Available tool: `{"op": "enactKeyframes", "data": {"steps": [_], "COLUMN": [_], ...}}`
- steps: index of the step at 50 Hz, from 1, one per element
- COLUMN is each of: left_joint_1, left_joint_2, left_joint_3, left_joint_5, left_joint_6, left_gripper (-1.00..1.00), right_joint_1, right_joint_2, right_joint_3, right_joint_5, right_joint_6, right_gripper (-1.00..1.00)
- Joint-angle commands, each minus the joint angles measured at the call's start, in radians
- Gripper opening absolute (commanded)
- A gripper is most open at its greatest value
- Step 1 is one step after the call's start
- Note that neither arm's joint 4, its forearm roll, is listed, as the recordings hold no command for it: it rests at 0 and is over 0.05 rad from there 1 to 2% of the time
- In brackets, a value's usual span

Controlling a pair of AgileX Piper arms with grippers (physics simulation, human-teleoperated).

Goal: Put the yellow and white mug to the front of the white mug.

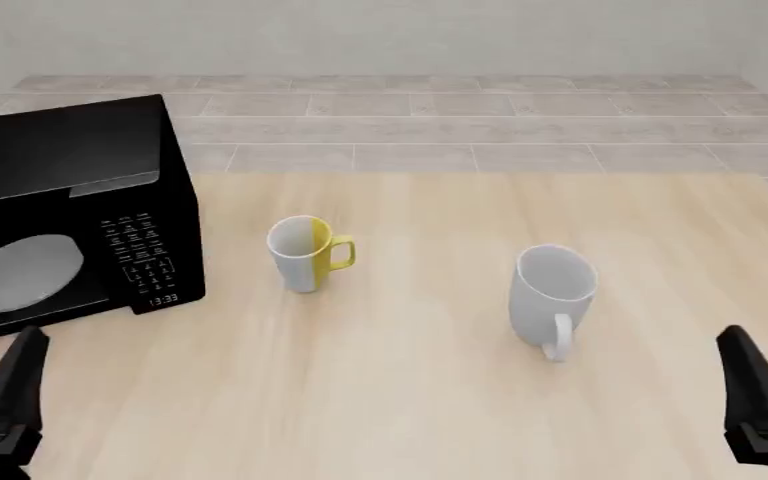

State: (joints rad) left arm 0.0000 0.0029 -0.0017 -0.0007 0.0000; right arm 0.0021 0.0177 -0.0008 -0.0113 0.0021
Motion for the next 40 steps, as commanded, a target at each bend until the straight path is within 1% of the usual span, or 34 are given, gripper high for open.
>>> {"op": "enactKeyframes", "data": {"steps": [1,2,4,5,6,7,8,10,11,13,14,15,16,18,19,20,21,23,25,27,28,29,30,33,37,38,40], "left_joint_1": [0.000,0.000,0.000,0.000,0.000,0.000,0.000,0.000,0.000,0.000,0.000,0.000,0.000,0.000,0.000,0.000,0.000,0.000,0.000,0.000,0.000,0.000,0.000,0.000,0.000,0.000,0.000], "left_joint_2": [0.005,0.005,0.005,0.005,0.005,0.005,0.005,0.005,0.005,0.005,0.005,0.005,0.005,0.005,0.005,0.005,0.005,0.005,0.005,0.005,0.005,0.005,0.005,0.005,0.005,0.005,0.005], "left_joint_3": [-0.003,-0.003,-0.003,-0.003,-0.003,-0.003,-0.003,-0.003,-0.003,-0.003,-0.003,-0.003,-0.003,-0.003,-0.003,-0.003,-0.003,-0.003,-0.003,-0.003,-0.003,-0.003,-0.003,-0.003,-0.003,-0.003,-0.003], "left_joint_5": [-0.001,-0.001,-0.001,-0.001,-0.001,-0.001,-0.001,-0.001,-0.001,-0.001,-0.001,-0.001,-0.001,-0.001,-0.001,-0.001,-0.001,-0.001,-0.001,-0.001,-0.001,-0.001,-0.001,-0.001,-0.001,-0.001,-0.001], "left_joint_6": [0.000,0.000,0.000,0.000,0.000,0.000,0.000,0.000,0.000,0.000,0.000,0.000,0.000,0.000,0.000,0.000,0.000,0.000,0.000,0.000,0.000,0.000,0.000,0.000,0.000,0.000,0.000], "left_gripper": [1.00,1.00,1.00,1.00,1.00,1.00,1.00,1.00,1.00,1.00,1.00,1.00,1.00,1.00,1.00,1.00,1.00,1.00,1.00,1.00,1.00,1.00,1.00,1.00,1.00,1.00,1.00], "right_joint_1": [-0.004,0.004,0.017,0.038,0.029,0.042,0.095,0.079,0.092,0.107,0.143,0.135,0.144,0.148,0.182,0.199,0.240,0.270,0.343,0.348,0.388,0.387,0.409,0.432,0.475,0.513,0.553], "right_joint_2": [0.005,0.057,0.172,0.223,0.286,0.265,0.234,0.353,0.406,0.421,0.423,0.453,0.494,0.569,0.590,0.615,0.667,0.666,0.688,0.688,0.735,0.738,0.756,0.805,0.840,0.843,0.866], "right_joint_3": [0.000,0.000,0.001,0.001,0.001,0.001,0.001,-0.006,-0.021,-0.043,-0.058,-0.071,-0.083,-0.106,-0.122,-0.137,-0.163,-0.189,-0.234,-0.247,-0.292,-0.306,-0.333,-0.387,-0.443,-0.456,-0.477], "right_joint_5": [0.002,-0.032,-0.111,-0.149,-0.198,-0.196,-0.184,-0.273,-0.301,-0.303,-0.299,-0.307,-0.327,-0.357,-0.362,-0.365,-0.372,-0.362,-0.340,-0.331,-0.313,-0.305,-0.287,-0.259,-0.219,-0.212,-0.207], "right_joint_6": [-0.001,-0.006,-0.037,-0.045,-0.042,-0.030,-0.028,-0.044,-0.048,-0.044,-0.049,-0.043,-0.041,-0.053,-0.056,-0.060,-0.063,-0.063,-0.058,-0.057,-0.061,-0.071,-0.077,-0.091,-0.095,-0.087,-0.066], "right_gripper": [1.00,1.00,1.00,1.00,1.00,1.00,1.00,1.00,1.00,1.00,1.00,1.00,1.00,1.00,1.00,1.00,1.00,1.00,1.00,1.00,1.00,1.00,1.00,1.00,1.00,1.00,1.00]}}
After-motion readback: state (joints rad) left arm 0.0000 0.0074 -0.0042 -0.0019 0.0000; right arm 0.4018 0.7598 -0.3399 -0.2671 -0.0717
